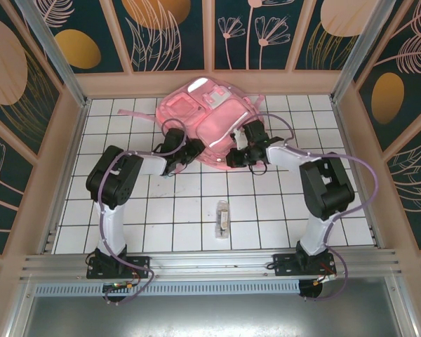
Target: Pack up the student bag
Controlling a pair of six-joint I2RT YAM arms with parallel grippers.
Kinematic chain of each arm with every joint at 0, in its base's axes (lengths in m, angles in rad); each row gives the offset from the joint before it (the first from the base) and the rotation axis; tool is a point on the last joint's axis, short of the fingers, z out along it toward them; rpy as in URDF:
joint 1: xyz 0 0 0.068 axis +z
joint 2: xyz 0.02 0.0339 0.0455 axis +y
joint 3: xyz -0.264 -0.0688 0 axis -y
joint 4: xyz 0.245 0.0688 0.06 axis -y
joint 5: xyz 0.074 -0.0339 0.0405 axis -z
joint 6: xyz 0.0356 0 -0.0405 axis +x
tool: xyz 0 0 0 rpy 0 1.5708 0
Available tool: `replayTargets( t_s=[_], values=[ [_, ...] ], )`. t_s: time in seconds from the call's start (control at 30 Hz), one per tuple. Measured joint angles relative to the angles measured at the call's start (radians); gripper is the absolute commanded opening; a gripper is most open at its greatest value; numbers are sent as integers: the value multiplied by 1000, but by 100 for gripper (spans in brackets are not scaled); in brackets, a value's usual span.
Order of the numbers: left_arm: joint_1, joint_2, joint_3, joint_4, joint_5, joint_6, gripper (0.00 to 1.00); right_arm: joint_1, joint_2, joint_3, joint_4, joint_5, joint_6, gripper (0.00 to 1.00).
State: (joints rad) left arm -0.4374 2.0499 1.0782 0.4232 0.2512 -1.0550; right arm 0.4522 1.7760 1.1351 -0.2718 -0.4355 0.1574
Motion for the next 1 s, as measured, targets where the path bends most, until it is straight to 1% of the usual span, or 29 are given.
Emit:
replayTargets(
  t_s=[0.13,0.23,0.3,0.4,0.47,0.57,0.67,0.77,0.8,0.83,0.93,1.0],
  values=[
    [21,-1,44,-95,0,51,40,0,-90,-5,-23,25,-20,0],
    [27,-8,47,-116,0,71,41,0,-103,-3,-23,30,-21,0],
    [31,-18,34,-111,2,71,44,5,-86,5,-23,39,-10,8],
    [40,-38,-10,-67,8,56,53,37,-37,40,-20,61,29,17],
    [44,-61,-53,-24,11,41,60,81,9,89,-20,97,46,23],
    [49,-109,-122,19,5,16,69,150,84,192,-32,155,62,28],
    [56,-183,-179,6,-20,14,78,200,151,291,-40,205,92,33],
    [61,-271,-195,-33,-60,32,88,229,199,355,-66,269,154,38],
    [65,-307,-196,-45,-77,39,96,237,209,369,-79,296,177,40],
    [70,-340,-196,-51,-93,44,99,245,217,378,-94,320,201,42],
    [89,-420,-197,-64,-141,69,99,278,245,420,-148,388,270,44],
    [100,-446,-197,-70,-168,86,99,298,266,444,-173,427,307,44]
  ],
)
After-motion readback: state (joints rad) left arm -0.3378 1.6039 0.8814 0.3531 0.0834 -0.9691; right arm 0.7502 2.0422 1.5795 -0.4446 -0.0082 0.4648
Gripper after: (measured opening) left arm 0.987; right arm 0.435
